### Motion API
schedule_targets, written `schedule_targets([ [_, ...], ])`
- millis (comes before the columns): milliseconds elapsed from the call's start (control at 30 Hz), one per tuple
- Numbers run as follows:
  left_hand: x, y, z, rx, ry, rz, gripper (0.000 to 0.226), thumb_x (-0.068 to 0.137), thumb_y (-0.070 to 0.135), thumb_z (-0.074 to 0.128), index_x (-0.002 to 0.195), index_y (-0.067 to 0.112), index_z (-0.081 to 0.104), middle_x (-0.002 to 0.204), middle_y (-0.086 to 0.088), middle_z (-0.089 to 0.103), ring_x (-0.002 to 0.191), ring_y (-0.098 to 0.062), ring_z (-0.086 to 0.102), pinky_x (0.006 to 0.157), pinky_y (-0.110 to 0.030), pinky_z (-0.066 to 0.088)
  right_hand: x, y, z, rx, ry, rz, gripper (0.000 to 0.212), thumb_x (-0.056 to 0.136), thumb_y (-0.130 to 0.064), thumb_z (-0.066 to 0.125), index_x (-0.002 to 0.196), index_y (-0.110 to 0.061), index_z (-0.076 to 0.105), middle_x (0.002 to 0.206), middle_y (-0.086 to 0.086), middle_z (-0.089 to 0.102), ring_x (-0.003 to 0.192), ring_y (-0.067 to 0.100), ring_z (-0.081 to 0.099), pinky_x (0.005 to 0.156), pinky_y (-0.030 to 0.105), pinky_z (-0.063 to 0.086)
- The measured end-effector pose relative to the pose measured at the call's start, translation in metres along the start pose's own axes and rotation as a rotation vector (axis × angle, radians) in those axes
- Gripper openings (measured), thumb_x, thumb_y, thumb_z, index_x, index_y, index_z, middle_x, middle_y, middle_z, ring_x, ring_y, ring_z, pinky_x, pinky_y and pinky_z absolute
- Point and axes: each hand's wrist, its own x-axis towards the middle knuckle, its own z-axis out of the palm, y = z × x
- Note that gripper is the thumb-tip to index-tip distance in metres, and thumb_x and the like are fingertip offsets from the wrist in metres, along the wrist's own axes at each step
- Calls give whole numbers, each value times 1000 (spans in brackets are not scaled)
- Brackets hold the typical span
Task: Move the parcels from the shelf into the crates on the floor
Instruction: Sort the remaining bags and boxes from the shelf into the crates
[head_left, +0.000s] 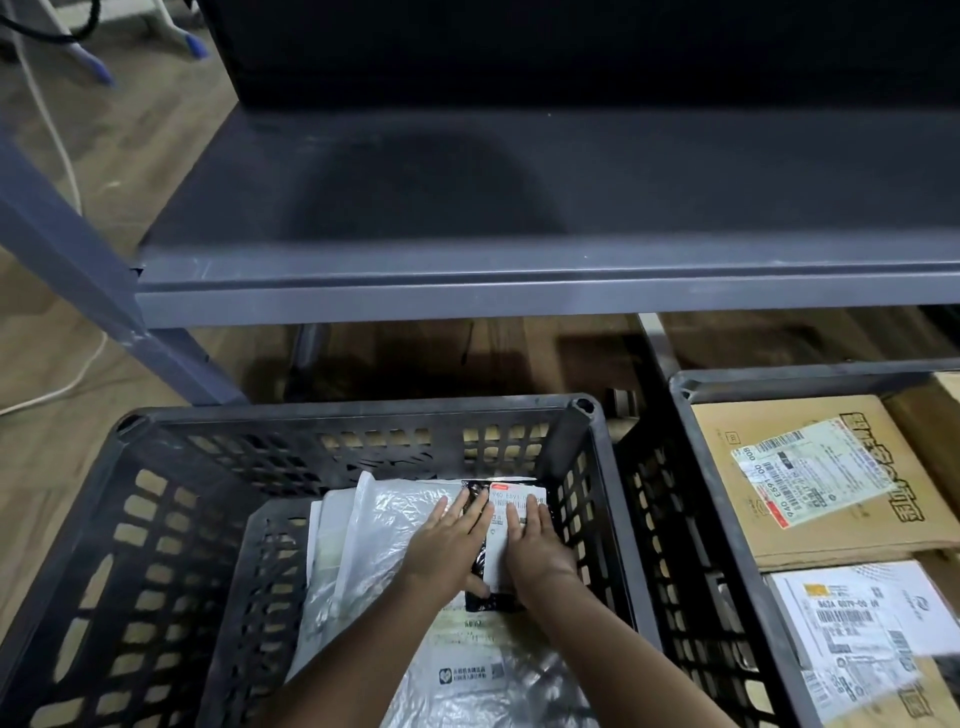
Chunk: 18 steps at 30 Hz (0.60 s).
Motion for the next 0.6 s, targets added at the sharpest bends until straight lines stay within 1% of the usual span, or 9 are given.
schedule_targets([
  [67, -1, 1, -1, 16, 1, -13, 104, 82, 49, 61, 150, 12, -9, 158, -4, -16, 145, -22, -14, 117, -38, -9, -1, -1, 0, -15, 10, 4, 77, 96, -2, 37, 145, -10, -22, 154, 16, -24, 145, 28, -14, 106, 34, 37],
  [167, -5, 5, -1, 42, 12, -40, 101, 85, 50, 58, 150, 12, -10, 158, -3, -17, 146, -22, -15, 118, -38, -7, -8, -5, -1, -43, 34, 3, 72, 98, -4, 35, 145, -6, -19, 154, 20, -21, 145, 32, -11, 109, 33, 34],
  [267, -14, 13, -3, 14, 31, -68, 92, 90, 43, 55, 151, 13, -8, 157, -6, -17, 146, -24, -15, 119, -37, -4, -19, -7, -1, -19, 63, -24, 70, 96, 2, 36, 147, -2, -13, 155, 19, -14, 145, 33, -8, 104, 34, 41],
  [333, -22, 17, -2, -23, 64, -54, 82, 94, 37, 50, 151, 15, -5, 157, -8, -17, 146, -25, -14, 119, -35, -4, -26, -4, 0, 6, 64, -31, 72, 94, 6, 35, 148, -4, -12, 156, 18, -14, 146, 30, -7, 101, 34, 44],
  [400, -29, 18, 3, -70, 112, -36, 75, 97, 34, 46, 151, 18, -3, 156, -4, -19, 146, -23, -15, 117, -31, -7, -28, -1, 2, 29, 59, -33, 74, 94, 8, 34, 148, -6, -14, 156, 16, -17, 146, 28, -7, 100, 34, 45],
  [467, -33, 16, 11, -104, 155, -30, 73, 98, 32, 45, 151, 22, -4, 151, 0, -25, 146, -21, -15, 112, -27, -13, -26, 0, 4, 49, 55, -39, 75, 93, 10, 33, 148, -8, -14, 156, 15, -18, 146, 28, -9, 101, 34, 44],
  [533, -33, 16, 14, -111, 158, -42, 72, 98, 30, 44, 151, 24, -5, 154, 0, -22, 146, -20, -15, 109, -26, -15, -23, 1, 7, 63, 51, -44, 75, 93, 11, 32, 148, -8, -14, 156, 14, -19, 146, 28, -9, 103, 33, 43],
  [600, -31, 17, 12, -100, 138, -54, 72, 98, 31, 44, 151, 24, -4, 157, -1, -16, 145, -19, -15, 113, -28, -13, -21, 2, 8, 73, 41, -45, 75, 92, 10, 32, 148, -9, -15, 156, 14, -20, 146, 29, -10, 105, 33, 40],
])
